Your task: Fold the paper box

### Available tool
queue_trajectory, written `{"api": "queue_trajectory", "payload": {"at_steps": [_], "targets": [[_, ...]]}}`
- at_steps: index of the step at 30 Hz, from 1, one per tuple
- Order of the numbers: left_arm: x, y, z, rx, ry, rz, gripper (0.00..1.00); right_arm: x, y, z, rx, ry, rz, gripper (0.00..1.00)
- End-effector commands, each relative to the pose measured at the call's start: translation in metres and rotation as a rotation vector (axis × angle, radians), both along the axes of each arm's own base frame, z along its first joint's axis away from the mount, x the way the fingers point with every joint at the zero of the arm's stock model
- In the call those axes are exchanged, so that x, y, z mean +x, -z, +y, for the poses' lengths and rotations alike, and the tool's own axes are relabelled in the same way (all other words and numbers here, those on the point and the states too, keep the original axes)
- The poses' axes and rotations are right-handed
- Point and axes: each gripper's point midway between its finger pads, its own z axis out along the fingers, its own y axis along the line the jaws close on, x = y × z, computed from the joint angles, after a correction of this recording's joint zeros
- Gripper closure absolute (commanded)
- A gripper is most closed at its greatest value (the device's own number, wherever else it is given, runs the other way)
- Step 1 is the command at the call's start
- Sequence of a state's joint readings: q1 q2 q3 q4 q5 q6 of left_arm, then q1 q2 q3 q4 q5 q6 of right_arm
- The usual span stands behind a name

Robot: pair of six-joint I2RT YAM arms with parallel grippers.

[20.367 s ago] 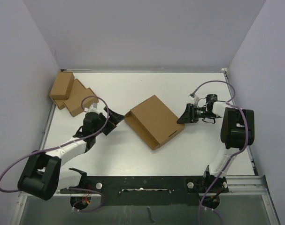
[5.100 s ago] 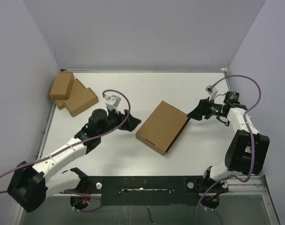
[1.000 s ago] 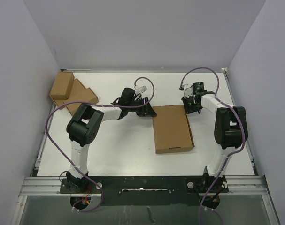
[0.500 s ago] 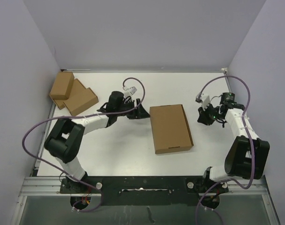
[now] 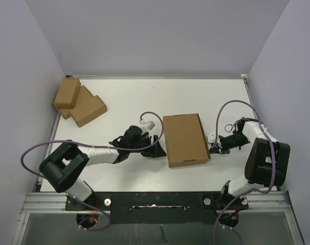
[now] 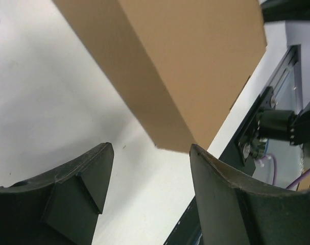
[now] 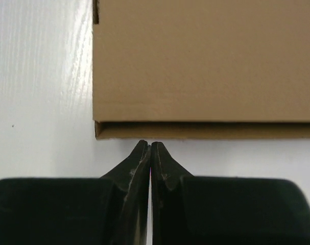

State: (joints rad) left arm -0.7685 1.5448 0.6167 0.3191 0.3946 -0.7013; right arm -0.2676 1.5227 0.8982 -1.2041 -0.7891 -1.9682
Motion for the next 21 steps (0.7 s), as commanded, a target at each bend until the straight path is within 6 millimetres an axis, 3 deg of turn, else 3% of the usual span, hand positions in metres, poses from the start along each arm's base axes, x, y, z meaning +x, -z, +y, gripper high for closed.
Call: {"api": "queue_trajectory", "payload": {"at_steps": [1,8,14,17,21], "targets": [[0.022,-0.026,-0.024,-0.125,-0.072,-0.078,0.4,-0.002,0.011,0.016,-0.012,-0.1,-0.046,1.0],[0.015,-0.03,-0.036,-0.149,-0.065,-0.068,0.4,-0.016,0.028,0.009,-0.06,-0.1,0.023,1.0],[0.006,-0.009,-0.049,-0.077,-0.045,-0.02,0.45,-0.025,0.028,0.012,-0.071,-0.093,0.034,1.0],[-0.007,-0.003,-0.06,-0.053,-0.002,0.007,0.55,-0.034,0.03,0.02,-0.108,-0.107,0.057,1.0],[-0.022,-0.003,-0.081,-0.078,0.049,0.038,0.65,-0.038,0.025,0.047,-0.142,-0.105,0.056,1.0]]}}
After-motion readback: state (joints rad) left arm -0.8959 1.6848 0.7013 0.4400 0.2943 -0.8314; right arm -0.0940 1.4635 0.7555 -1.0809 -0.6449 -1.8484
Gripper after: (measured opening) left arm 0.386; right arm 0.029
